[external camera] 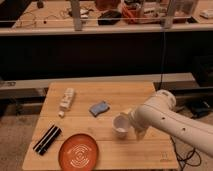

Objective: Pick up the ceramic cup

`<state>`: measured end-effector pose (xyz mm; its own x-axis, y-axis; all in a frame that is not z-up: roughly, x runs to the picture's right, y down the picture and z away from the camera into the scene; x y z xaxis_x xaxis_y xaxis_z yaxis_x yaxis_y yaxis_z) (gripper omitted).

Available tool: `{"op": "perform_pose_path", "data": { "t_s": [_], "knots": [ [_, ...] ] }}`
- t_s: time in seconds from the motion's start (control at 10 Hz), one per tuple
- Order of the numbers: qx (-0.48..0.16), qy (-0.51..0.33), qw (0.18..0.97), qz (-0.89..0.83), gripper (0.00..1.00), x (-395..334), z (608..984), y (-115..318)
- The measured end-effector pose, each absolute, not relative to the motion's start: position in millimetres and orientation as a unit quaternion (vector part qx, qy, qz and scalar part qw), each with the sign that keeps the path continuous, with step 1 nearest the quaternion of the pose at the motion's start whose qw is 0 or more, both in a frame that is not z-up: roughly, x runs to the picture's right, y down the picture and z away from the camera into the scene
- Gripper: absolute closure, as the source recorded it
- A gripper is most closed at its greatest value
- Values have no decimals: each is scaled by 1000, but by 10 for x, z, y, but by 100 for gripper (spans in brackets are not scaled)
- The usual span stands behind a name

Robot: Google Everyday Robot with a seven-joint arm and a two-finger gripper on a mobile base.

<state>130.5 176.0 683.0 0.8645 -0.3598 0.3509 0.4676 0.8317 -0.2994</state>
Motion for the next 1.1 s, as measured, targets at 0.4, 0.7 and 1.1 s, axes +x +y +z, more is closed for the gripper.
{"op": "perform_pose_path", "data": {
  "t_s": [0.4,0.7,1.1],
  "knots": [
    [-189,-144,947,-217,20,1304,6828,1759],
    [-189,-147,946,-216,20,1296,6835,1757],
    [-188,-149,946,-217,20,1285,6835,1757]
  ]
}}
